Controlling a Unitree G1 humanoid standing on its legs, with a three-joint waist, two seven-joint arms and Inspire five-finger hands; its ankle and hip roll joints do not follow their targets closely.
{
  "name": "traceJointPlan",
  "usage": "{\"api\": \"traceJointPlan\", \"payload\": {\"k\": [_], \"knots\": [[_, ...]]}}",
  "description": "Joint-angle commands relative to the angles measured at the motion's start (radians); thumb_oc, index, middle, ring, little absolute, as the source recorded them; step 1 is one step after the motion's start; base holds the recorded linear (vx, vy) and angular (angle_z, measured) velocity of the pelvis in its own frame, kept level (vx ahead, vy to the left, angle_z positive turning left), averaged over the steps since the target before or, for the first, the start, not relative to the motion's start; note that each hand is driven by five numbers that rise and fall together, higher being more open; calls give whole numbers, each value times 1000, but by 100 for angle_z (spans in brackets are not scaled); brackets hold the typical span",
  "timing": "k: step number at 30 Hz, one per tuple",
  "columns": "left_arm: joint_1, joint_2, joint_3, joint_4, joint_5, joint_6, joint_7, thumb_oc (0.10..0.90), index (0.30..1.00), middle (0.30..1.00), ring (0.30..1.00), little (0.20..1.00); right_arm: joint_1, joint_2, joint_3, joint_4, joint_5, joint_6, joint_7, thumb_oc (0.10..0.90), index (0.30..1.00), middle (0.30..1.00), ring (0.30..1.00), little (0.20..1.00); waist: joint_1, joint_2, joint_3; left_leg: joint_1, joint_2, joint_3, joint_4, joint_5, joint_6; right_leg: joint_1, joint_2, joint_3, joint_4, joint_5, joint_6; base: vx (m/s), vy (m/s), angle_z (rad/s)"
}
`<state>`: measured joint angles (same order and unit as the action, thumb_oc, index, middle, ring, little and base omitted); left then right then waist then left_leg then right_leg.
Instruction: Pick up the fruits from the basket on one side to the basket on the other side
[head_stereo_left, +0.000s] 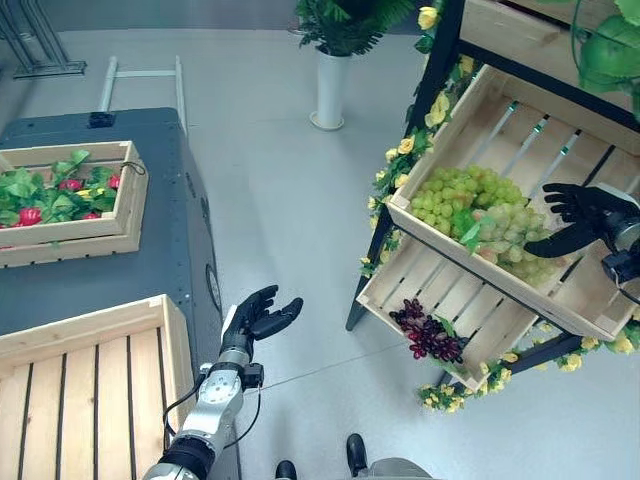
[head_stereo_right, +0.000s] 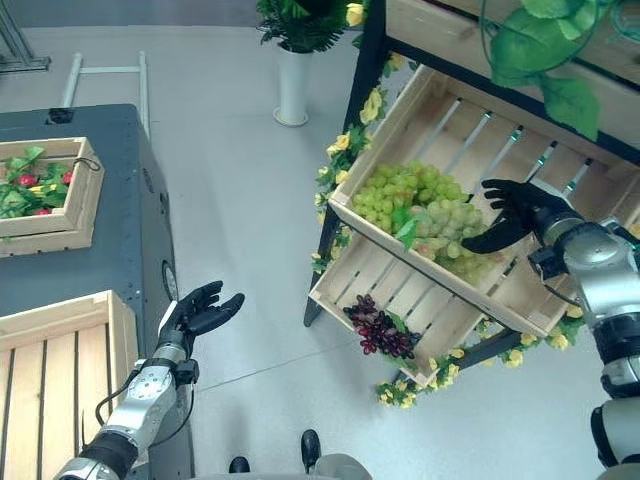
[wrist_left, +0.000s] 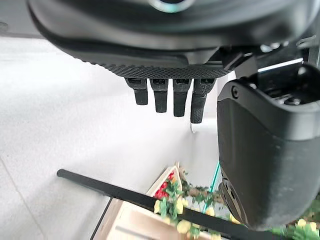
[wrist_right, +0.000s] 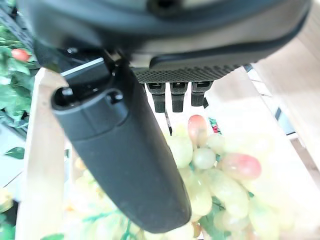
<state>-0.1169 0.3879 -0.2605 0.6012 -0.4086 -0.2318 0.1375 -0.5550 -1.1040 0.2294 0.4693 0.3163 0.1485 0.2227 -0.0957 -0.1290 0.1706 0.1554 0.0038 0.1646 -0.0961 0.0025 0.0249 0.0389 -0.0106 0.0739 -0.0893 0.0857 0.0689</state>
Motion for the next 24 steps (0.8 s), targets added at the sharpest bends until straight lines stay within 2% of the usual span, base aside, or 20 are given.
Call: {"api": "traceJointPlan", "payload": {"k": [1, 4, 7, 11, 15, 19, 20, 24], "knots": [[-98, 11, -14, -12, -7, -110, -5, 800, 900, 900, 900, 900, -38, -107, -125, -72, -65, -129, -148, 800, 900, 900, 900, 900, 0, -8, -71, -25, -32, -23, 9, -73, 10, 30, 37, -14, 2, -18, -11, 6, 9, -12], [-80, 1, 3, 6, -3, -125, 0, 800, 900, 900, 900, 900, 104, -76, -245, -235, -145, -164, -201, 800, 900, 900, 900, 900, -24, 3, -74, -23, -32, -13, 9, -77, 12, 27, 40, 2, 2, -21, -9, 10, 12, -3], [-68, -8, 21, 22, -1, -133, 2, 800, 900, 900, 900, 900, 203, -44, -316, -358, -238, -197, -244, 800, 900, 900, 900, 900, -45, 14, -76, -24, -32, -1, 9, -79, 12, 24, 40, 14, 2, -22, -7, 7, 11, -4], [-63, -19, 32, 47, -2, -145, 2, 800, 900, 900, 900, 900, 312, -20, -389, -527, -263, -208, -223, 800, 900, 900, 900, 900, -65, 25, -79, -24, -30, 14, 9, -84, 11, 18, 42, 27, 2, -24, -4, 2, 9, -14], [-62, -28, 37, 55, 2, -141, 6, 800, 900, 900, 900, 900, 357, 10, -411, -631, -277, -224, -199, 800, 900, 900, 900, 900, -76, 33, -81, -23, -30, 24, 9, -87, 12, 15, 43, 35, 3, -26, -4, 2, 3, -7], [-57, -37, 36, 75, 17, -145, 14, 800, 900, 900, 900, 900, 394, 45, -426, -720, -273, -277, -164, 800, 900, 900, 900, 900, -84, 44, -85, -20, -29, 36, 9, -90, 11, 15, 42, 38, 3, -28, -3, 3, -2, -6], [-52, -43, 34, 83, 24, -144, 22, 800, 900, 900, 900, 900, 411, 65, -432, -762, -259, -324, -144, 800, 900, 900, 900, 900, -86, 48, -89, -20, -30, 39, 9, -92, 11, 15, 41, 39, 2, -30, -2, 8, -8, -4], [-44, -73, 24, 129, 28, -151, 34, 800, 900, 900, 900, 900, 408, 144, -383, -837, -286, -409, -126, 800, 900, 900, 900, 900, -81, 59, -96, -16, -29, 45, 9, -92, 9, 17, 37, 32, 3, -32, 0, 7, -13, -7]]}}
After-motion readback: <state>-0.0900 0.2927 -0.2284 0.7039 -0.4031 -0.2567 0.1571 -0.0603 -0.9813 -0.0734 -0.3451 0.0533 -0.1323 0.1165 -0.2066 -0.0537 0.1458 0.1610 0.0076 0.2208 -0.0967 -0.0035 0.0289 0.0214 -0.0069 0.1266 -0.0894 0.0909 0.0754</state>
